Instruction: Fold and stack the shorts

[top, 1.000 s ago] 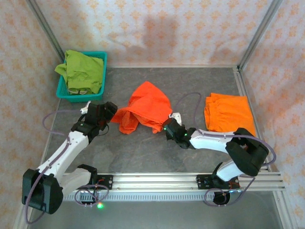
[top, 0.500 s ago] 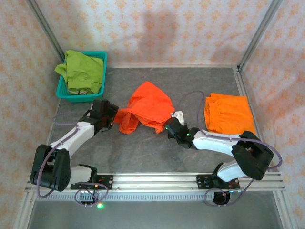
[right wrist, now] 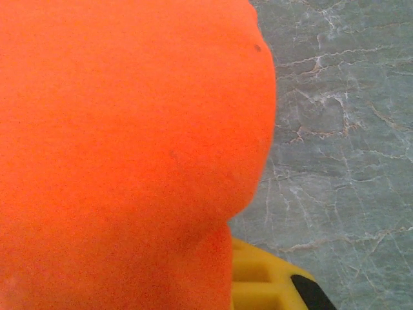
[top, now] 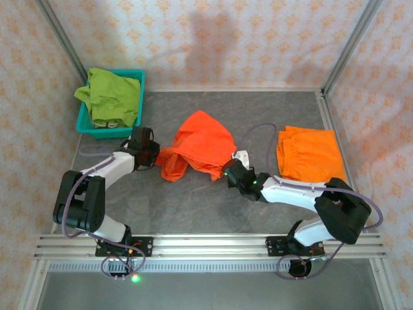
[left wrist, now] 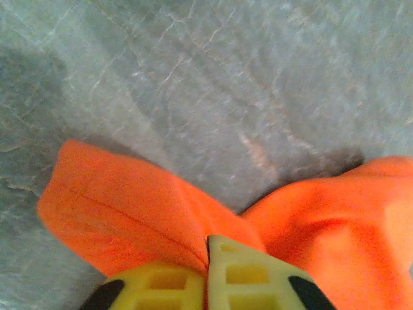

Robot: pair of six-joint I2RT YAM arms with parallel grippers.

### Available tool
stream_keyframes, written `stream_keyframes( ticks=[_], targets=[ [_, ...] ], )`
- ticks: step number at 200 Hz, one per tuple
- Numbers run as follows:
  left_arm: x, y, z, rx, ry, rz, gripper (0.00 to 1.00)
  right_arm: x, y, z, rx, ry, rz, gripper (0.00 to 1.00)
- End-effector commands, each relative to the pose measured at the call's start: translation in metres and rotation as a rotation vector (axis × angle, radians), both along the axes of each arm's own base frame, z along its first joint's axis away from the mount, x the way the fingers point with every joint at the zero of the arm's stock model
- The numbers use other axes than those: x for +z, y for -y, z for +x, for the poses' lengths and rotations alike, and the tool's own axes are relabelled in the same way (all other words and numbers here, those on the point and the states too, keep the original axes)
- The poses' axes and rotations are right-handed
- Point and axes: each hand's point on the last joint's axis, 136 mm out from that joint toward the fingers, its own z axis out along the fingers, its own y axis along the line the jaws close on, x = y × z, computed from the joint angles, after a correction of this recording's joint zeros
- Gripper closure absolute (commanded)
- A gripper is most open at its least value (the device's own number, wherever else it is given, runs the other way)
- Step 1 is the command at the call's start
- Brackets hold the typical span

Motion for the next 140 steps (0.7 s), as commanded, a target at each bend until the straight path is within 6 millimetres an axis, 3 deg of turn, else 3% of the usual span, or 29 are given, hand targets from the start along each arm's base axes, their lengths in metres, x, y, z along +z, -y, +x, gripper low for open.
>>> stream_keyframes(
  ticks=[1,30,70,80,140],
  targets=[
    [0.033,-0.013,0.011,-0.015,0.051,0.101,1.00,0.029,0.010,0.007,-0.024,0.076,-0.047,1.00],
    [0.097,-0.029,0.017,-0.023,0.153,0.229,1.00,0.067,0.020,0.013,-0.024,0.152,-0.108,1.00],
    [0.213,-0.047,0.021,-0.047,0.320,0.412,1.00,0.134,0.036,0.023,-0.015,0.258,-0.194,1.00],
    [0.239,-0.048,0.020,-0.057,0.359,0.441,1.00,0.159,0.041,0.023,-0.016,0.301,-0.187,1.00],
    [0.377,-0.054,-0.010,-0.065,0.605,0.537,1.00,0.270,0.051,0.020,0.045,0.460,-0.166,1.00]
  ],
)
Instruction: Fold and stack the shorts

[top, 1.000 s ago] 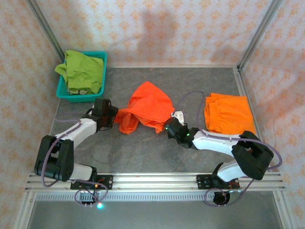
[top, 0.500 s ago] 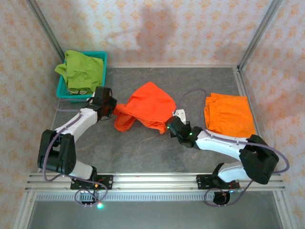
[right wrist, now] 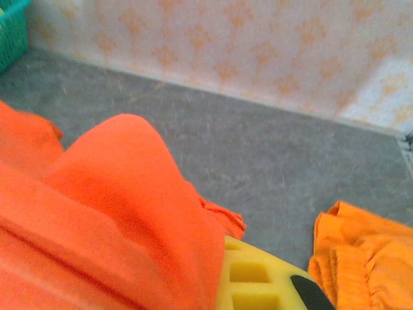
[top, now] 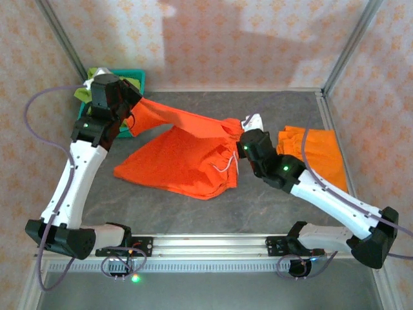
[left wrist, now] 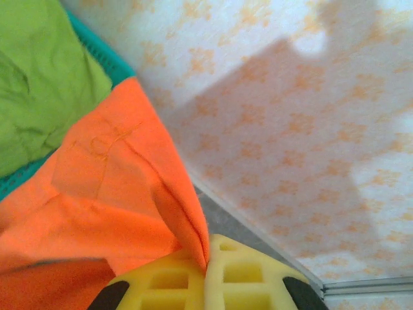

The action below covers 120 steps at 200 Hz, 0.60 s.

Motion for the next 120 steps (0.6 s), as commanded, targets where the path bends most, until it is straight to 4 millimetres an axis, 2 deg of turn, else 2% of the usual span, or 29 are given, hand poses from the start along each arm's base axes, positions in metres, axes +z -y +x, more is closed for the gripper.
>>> stream_keyframes(
  ticks=[1,24,51,95,120],
  targets=[
    [0.048,-0.028,-0.027,0.084,0.067,0.124,1.00,0.043,0.030,-0.008,-0.036,0.060,-0.081,1.00],
    [0.087,-0.028,-0.043,0.063,0.142,0.147,1.00,0.081,0.030,-0.018,0.020,0.106,-0.037,1.00],
    [0.117,-0.020,-0.056,0.004,0.214,0.159,1.00,0.105,0.027,-0.030,0.099,0.128,-0.004,1.00],
    [0.125,-0.020,-0.066,-0.012,0.218,0.183,1.00,0.107,0.031,-0.040,0.120,0.086,0.007,1.00],
    [0.120,-0.018,-0.061,-0.022,0.208,0.185,1.00,0.105,0.041,-0.039,0.076,0.097,-0.021,1.00]
  ],
)
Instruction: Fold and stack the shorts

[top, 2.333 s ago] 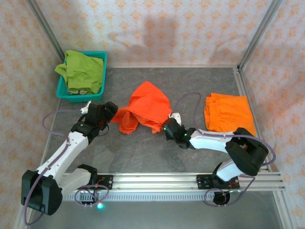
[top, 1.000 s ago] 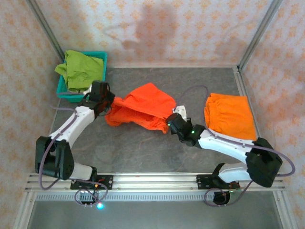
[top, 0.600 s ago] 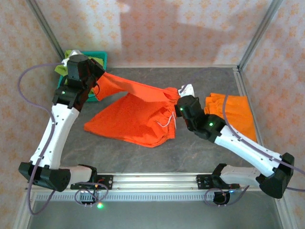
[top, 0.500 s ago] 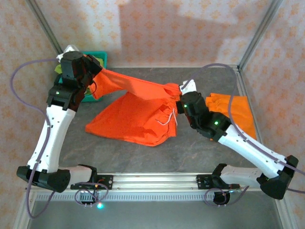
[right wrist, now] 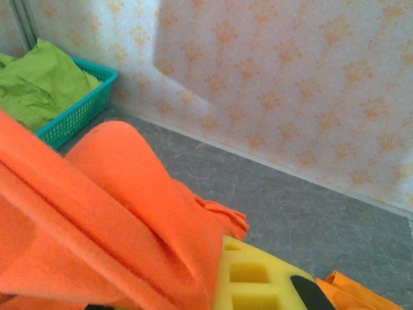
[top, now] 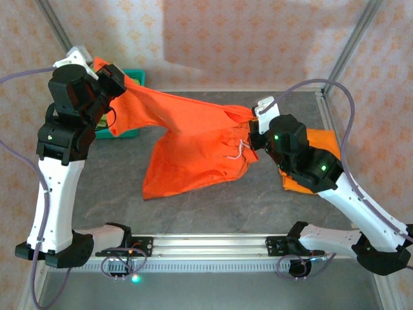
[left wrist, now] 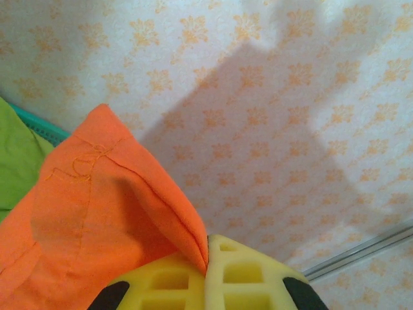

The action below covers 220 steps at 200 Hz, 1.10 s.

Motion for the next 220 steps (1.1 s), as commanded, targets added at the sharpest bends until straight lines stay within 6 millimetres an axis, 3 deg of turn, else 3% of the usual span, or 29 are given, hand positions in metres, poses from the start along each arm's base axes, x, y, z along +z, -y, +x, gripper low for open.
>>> stream_keyframes(
  ticks=[1,29,82,122,155,166,175,182,190,201,220],
  targets=[
    [0.012,-0.022,-0.005,0.092,0.032,0.051,1.00,0.003,0.040,-0.005,-0.135,0.011,-0.044,1.00],
    [-0.012,-0.014,0.016,0.066,-0.017,0.028,1.00,-0.008,0.061,0.007,-0.285,0.010,-0.158,1.00],
    [-0.075,-0.003,0.074,0.083,-0.099,0.021,1.00,-0.065,0.091,0.053,-0.485,-0.132,-0.227,1.00],
    [-0.117,0.012,0.136,0.106,-0.151,0.091,1.00,-0.117,0.113,0.100,-0.595,-0.272,-0.177,1.00],
    [-0.142,0.039,0.198,0.085,-0.191,0.136,1.00,-0.156,0.122,0.144,-0.657,-0.383,-0.112,0.98],
    [-0.147,0.051,0.220,0.072,-0.207,0.170,0.84,-0.167,0.129,0.161,-0.690,-0.428,-0.087,0.92],
    [-0.163,0.058,0.242,0.068,-0.252,0.190,0.69,-0.174,0.136,0.175,-0.725,-0.468,-0.065,0.88],
    [-0.164,0.062,0.252,0.056,-0.275,0.224,0.51,-0.177,0.143,0.184,-0.748,-0.507,-0.031,0.83],
    [-0.168,0.064,0.262,0.052,-0.307,0.232,0.38,-0.180,0.148,0.194,-0.762,-0.559,0.028,0.74],
    [-0.155,0.069,0.264,0.037,-0.297,0.220,0.21,-0.176,0.153,0.204,-0.757,-0.606,0.137,0.58],
    [-0.121,0.067,0.248,0.026,-0.247,0.207,0.11,-0.154,0.154,0.208,-0.717,-0.584,0.289,0.30]
  ],
)
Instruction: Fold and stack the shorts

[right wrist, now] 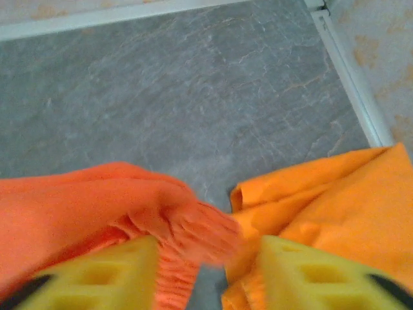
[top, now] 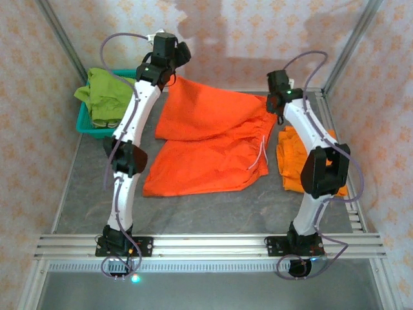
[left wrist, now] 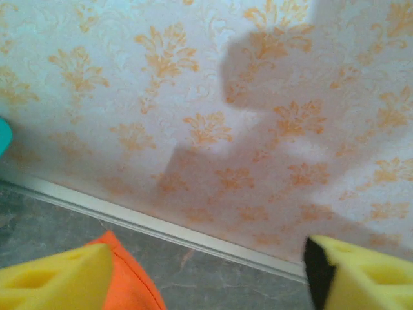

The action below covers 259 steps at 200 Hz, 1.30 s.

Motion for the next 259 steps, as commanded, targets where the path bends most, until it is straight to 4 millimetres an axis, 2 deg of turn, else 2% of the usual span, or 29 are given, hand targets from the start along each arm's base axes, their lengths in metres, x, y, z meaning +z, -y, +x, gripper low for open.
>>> stream_keyframes(
  ticks=[1,8,14,31,39,41,47,49,57,62,69,87,105,128,136,140,144,150,174,205,221,259],
  targets=[
    [0.040,-0.018,-0.043,0.023,-0.027,0.051,0.11,0.037,-0.001,-0.011,-0.042,0.060,0.214,0.28],
    [0.049,-0.021,-0.053,0.029,-0.027,0.054,0.07,0.046,-0.004,-0.012,-0.029,0.098,0.251,0.13],
    [0.056,-0.024,-0.063,0.028,-0.033,0.059,0.06,0.053,-0.006,-0.015,-0.016,0.129,0.281,0.05],
    [0.062,-0.031,-0.094,0.022,-0.068,0.068,0.05,0.066,-0.019,-0.027,0.035,0.170,0.362,0.01],
    [0.059,-0.033,-0.109,0.019,-0.069,0.050,0.05,0.066,-0.027,-0.035,0.058,0.171,0.410,0.00],
    [0.064,-0.034,-0.117,0.019,-0.053,0.041,0.05,0.065,-0.030,-0.037,0.065,0.169,0.423,0.00],
    [0.062,-0.037,-0.131,0.018,-0.033,0.017,0.05,0.064,-0.037,-0.043,0.085,0.168,0.468,0.00],
    [0.069,-0.038,-0.136,0.021,-0.006,-0.004,0.04,0.062,-0.040,-0.045,0.091,0.164,0.483,0.00],
    [0.046,-0.042,-0.154,0.036,-0.018,-0.032,0.01,0.057,-0.050,-0.054,0.115,0.153,0.543,0.01],
    [0.043,-0.047,-0.170,0.049,-0.002,-0.056,0.00,0.053,-0.055,-0.060,0.127,0.143,0.578,0.01],
    [0.027,-0.054,-0.191,0.073,-0.022,-0.081,0.00,0.046,-0.061,-0.069,0.130,0.126,0.617,0.00],
    [-0.025,-0.066,-0.244,0.107,-0.142,-0.126,0.00,0.024,-0.069,-0.094,0.114,0.094,0.680,0.00],
    [-0.082,-0.071,-0.291,0.131,-0.248,-0.204,0.00,0.001,-0.068,-0.117,0.060,0.075,0.718,0.02],
    [-0.154,-0.078,-0.344,0.199,-0.347,-0.330,0.06,-0.025,-0.065,-0.146,-0.009,0.055,0.764,0.06],
    [-0.174,-0.083,-0.360,0.237,-0.382,-0.346,0.07,-0.035,-0.063,-0.154,-0.035,0.047,0.773,0.08],
    [-0.182,-0.085,-0.368,0.253,-0.397,-0.355,0.08,-0.046,-0.062,-0.159,-0.057,0.026,0.775,0.09],
    [-0.189,-0.088,-0.375,0.269,-0.410,-0.364,0.10,-0.042,-0.061,-0.163,-0.059,0.043,0.779,0.09],
    [-0.202,-0.091,-0.385,0.292,-0.431,-0.376,0.11,-0.049,-0.058,-0.170,-0.078,0.035,0.778,0.10],
    [-0.234,-0.094,-0.410,0.348,-0.466,-0.453,0.20,-0.074,-0.051,-0.187,-0.144,0.002,0.768,0.16],
    [-0.263,-0.093,-0.426,0.392,-0.505,-0.518,0.29,-0.097,-0.053,-0.197,-0.175,-0.039,0.792,0.22],
    [-0.273,-0.092,-0.430,0.396,-0.525,-0.530,0.34,-0.103,-0.052,-0.200,-0.185,-0.046,0.795,0.24],
    [-0.287,-0.088,-0.434,0.411,-0.574,-0.532,0.39,-0.104,-0.050,-0.199,-0.192,-0.040,0.788,0.25]
  ],
)
